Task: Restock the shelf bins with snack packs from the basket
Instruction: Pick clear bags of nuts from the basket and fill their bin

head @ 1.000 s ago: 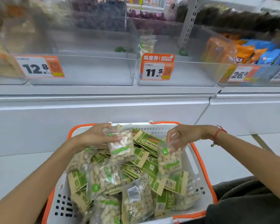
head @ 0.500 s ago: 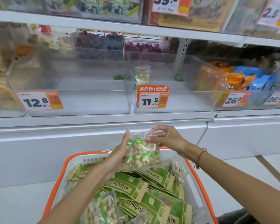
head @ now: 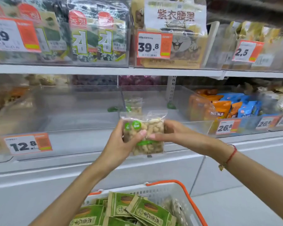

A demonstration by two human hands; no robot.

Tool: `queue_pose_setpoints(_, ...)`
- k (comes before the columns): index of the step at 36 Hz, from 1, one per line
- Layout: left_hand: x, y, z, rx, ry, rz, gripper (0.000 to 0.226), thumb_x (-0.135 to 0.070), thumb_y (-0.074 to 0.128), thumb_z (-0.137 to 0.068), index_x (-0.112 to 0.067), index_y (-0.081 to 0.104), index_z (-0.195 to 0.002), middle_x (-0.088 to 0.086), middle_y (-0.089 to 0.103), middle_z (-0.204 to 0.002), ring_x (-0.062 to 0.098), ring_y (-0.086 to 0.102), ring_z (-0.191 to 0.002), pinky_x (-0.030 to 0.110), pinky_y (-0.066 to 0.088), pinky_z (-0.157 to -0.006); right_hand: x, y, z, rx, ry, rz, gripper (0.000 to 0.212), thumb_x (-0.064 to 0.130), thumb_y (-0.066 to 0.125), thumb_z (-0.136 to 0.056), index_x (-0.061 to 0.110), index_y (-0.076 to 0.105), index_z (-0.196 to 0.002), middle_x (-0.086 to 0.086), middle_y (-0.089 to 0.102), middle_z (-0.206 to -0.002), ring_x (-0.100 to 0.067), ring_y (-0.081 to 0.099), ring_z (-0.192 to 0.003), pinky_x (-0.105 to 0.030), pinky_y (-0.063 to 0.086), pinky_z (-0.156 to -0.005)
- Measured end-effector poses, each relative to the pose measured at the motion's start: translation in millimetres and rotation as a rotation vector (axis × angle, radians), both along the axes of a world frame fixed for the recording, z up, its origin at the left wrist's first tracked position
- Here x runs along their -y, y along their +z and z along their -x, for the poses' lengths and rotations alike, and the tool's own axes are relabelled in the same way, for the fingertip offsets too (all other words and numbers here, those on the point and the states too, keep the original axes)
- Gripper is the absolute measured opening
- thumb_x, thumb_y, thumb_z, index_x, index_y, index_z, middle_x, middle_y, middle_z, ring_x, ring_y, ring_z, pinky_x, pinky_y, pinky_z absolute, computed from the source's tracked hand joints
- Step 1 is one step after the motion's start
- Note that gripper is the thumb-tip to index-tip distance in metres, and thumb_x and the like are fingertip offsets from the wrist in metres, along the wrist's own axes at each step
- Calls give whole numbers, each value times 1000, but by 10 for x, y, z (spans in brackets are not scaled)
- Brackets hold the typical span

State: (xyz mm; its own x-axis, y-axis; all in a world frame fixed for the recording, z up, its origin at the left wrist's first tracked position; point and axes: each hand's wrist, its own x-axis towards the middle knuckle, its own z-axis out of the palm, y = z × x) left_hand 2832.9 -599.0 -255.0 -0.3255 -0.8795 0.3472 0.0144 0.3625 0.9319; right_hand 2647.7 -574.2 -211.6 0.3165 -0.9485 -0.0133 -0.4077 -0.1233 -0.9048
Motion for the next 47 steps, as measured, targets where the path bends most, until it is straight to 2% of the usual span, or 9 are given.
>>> queue_pose_setpoints(6,594,694,49,258,18,230,59,-62,74,-66,-43,51,-116,-11,48,-126,1,48,-118,22,38,-99,349,504,212,-65,-73,437,48,33,72,-74,20,59,-118,6,67,-117,-4,61,-111,-28,47,-100)
queue_pose_setpoints(11,1050,858,165,434,25,278,58,-43,80,-69,-43,50,-118,-14,50,-122,2,48,-115,27,40,-99,863,514,429,-279,-96,548,56,27,77,-79,19,53,-129,8,63,-120,-5,60,-109,-31,49,-96)
queue_pose_setpoints(14,1293,783,236,641,148,282,74,-55,79,-63,-33,44,-124,-11,52,-117,13,51,-110,35,44,-94,1203,391,549,-403,-133,484,51,39,78,-74,21,59,-119,4,64,-113,-14,62,-104,-41,49,-94)
queue_pose_setpoints(19,1573,650,375,1209,222,425,76,-73,66,-65,-26,52,-122,-5,60,-120,21,54,-111,34,38,-87,1519,260,523,-620,-128,188,30,36,80,-73,17,63,-89,8,60,-93,-11,57,-88,-27,46,-79)
queue_pose_setpoints(22,1664,593,466,1489,233,517,74,-81,60,-62,-23,65,-109,-4,65,-108,21,52,-107,38,33,-94,1712,145,458,-629,-110,-96,38,33,78,-76,16,58,-103,7,60,-96,-5,59,-83,-20,48,-66)
queue_pose_setpoints(26,1740,527,561,1696,270,599,70,-76,61,-67,-24,65,-113,-3,63,-112,20,46,-118,38,25,-106,1913,-49,339,-498,-166,-245,82,16,79,-76,14,34,-144,-1,61,-111,-8,63,-77,-17,54,-65)
queue_pose_setpoints(31,1840,508,560,1797,222,543,73,-70,65,-69,-26,54,-125,-5,63,-119,17,53,-114,36,24,-106,2024,-178,212,-422,-137,-280,91,0,75,-76,14,23,-148,-15,61,-125,-18,68,-84,-28,57,-82)
queue_pose_setpoints(44,1823,534,551,1779,145,534,73,-64,71,-69,-25,53,-128,-5,61,-120,19,55,-108,33,38,-95,1937,-111,214,-457,-116,-42,74,8,78,-77,11,38,-139,1,61,-79,-5,58,-64,-8,44,-53)
queue_pose_setpoints(47,1770,542,568,1786,157,542,71,-61,71,-71,-24,51,-128,-3,61,-119,20,56,-108,32,39,-90,1911,-68,212,-463,-118,-76,78,10,78,-77,13,36,-143,2,61,-82,-4,60,-66,-12,47,-59)
